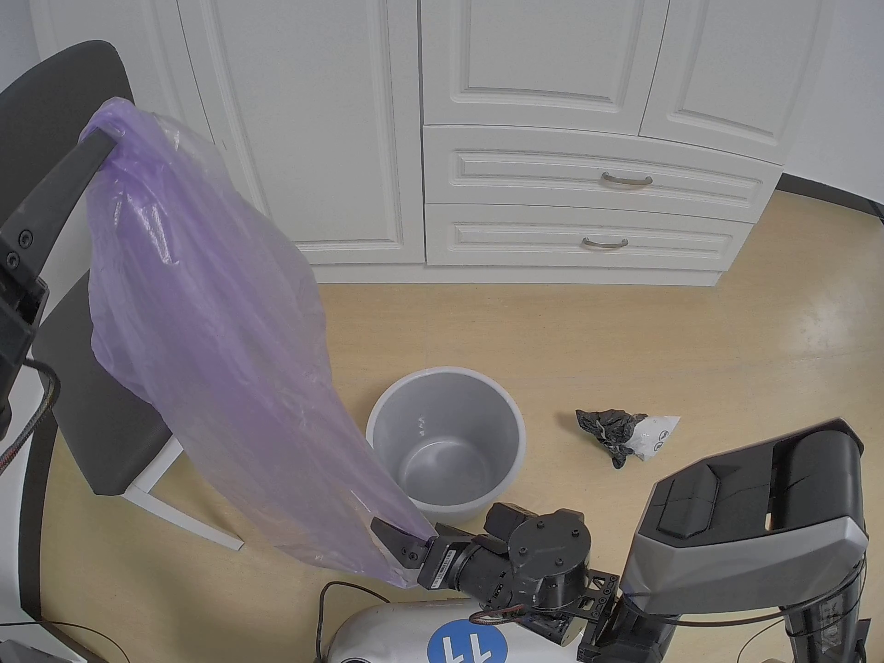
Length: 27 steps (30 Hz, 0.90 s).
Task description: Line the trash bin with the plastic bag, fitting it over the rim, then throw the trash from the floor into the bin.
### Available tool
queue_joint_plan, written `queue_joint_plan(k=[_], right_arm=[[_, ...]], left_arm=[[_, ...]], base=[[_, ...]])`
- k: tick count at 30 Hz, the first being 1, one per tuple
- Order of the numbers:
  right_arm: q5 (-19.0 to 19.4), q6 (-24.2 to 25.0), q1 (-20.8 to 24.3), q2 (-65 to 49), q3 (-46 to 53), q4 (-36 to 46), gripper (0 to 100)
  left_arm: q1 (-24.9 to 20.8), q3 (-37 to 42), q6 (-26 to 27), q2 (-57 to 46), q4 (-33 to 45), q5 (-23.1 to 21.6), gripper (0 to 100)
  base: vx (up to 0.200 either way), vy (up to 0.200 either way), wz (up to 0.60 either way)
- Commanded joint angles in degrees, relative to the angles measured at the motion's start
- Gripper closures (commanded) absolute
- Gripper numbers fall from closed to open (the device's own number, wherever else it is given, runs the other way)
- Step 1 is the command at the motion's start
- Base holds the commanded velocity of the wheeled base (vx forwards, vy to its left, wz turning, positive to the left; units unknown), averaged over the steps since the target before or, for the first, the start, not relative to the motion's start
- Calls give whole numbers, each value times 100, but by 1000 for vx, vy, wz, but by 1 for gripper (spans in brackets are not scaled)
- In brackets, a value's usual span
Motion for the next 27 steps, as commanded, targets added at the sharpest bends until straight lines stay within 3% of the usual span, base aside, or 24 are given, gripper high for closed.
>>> queue_joint_plan(k=[1, 5, 6, 18, 21, 23, 27], right_arm=[[-17, -29, 3, -1, 6, -105, 0], [-43, -38, 29, 8, -3, -105, 0], [-43, -38, 29, 17, -3, -105, 100], [-79, -46, -76, -89, -47, -105, 100], [-87, -345, -349, -335, 15, -105, 100], [-8, -1048, -806, -713, 138, -105, 100], [264, -1875, -1500, -1240, 314, -105, 100]], left_arm=[[-6, 5, -3, 10, 0, 2, 100], [-6, 5, -3, 37, 0, 2, 100], [-6, 14, -3, 45, 0, 2, 100], [38, 31, -118, 318, 26, 2, 100], [267, 40, -487, 643, 26, -7, 100], [574, 49, -601, 942, 26, -33, 100], [899, 137, -557, 1487, 17, -94, 100]], base=[[0, 0, 0], [0, 0, 0], [0, 0, 0], [0, 0, 0], [0, 0, 0], [0, 0, 0], [0, 0, 0]])
